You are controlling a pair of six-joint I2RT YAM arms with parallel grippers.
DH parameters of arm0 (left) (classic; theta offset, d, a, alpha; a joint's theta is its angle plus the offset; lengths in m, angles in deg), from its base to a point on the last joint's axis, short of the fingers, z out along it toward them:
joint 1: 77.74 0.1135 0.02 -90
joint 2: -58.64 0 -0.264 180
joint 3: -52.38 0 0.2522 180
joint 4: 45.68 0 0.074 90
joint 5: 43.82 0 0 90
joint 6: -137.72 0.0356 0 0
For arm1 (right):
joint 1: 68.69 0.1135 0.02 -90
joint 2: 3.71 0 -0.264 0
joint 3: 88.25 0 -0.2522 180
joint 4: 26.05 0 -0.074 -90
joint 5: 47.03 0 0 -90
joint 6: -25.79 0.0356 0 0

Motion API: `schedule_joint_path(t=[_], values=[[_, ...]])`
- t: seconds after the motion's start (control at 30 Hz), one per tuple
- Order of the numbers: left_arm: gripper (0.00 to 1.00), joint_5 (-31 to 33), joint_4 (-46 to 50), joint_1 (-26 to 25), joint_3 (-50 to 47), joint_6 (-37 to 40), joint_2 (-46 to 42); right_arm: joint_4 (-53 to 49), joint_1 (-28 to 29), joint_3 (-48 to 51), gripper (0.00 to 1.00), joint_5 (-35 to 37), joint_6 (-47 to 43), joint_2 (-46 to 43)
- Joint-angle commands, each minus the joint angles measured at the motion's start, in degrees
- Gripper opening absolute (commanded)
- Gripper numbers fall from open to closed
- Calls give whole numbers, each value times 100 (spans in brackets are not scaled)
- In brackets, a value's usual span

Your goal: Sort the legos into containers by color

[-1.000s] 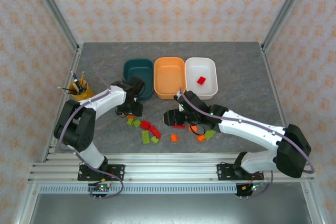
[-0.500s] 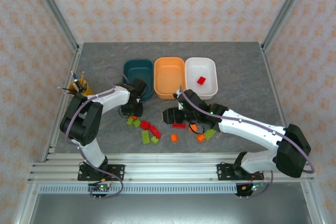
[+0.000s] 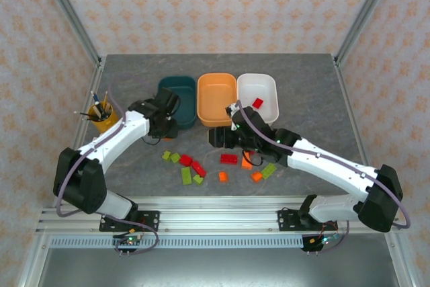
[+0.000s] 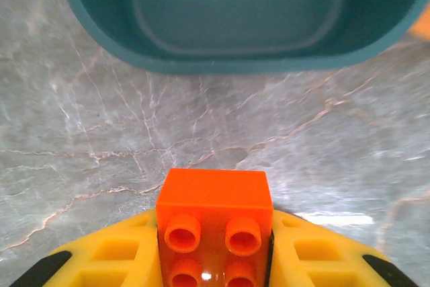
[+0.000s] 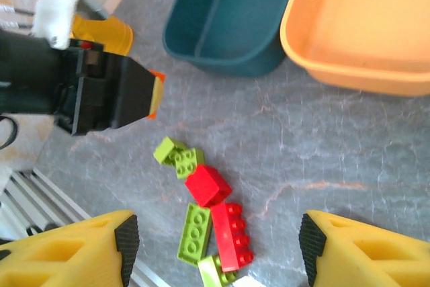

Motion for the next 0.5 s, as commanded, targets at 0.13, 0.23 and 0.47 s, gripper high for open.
schedule_joint_path(t=[0.13,0.23,0.47], values=[[30,50,874,406,1631,-117,693,396,-677,-356,70,475,317,-52],[29,137,947,605,2352,-47,1407,522,-970,-466,71,355,446,138],[29,368,946,847,3670,5,3141,323,-1566,-824,85,-304,1097,790]])
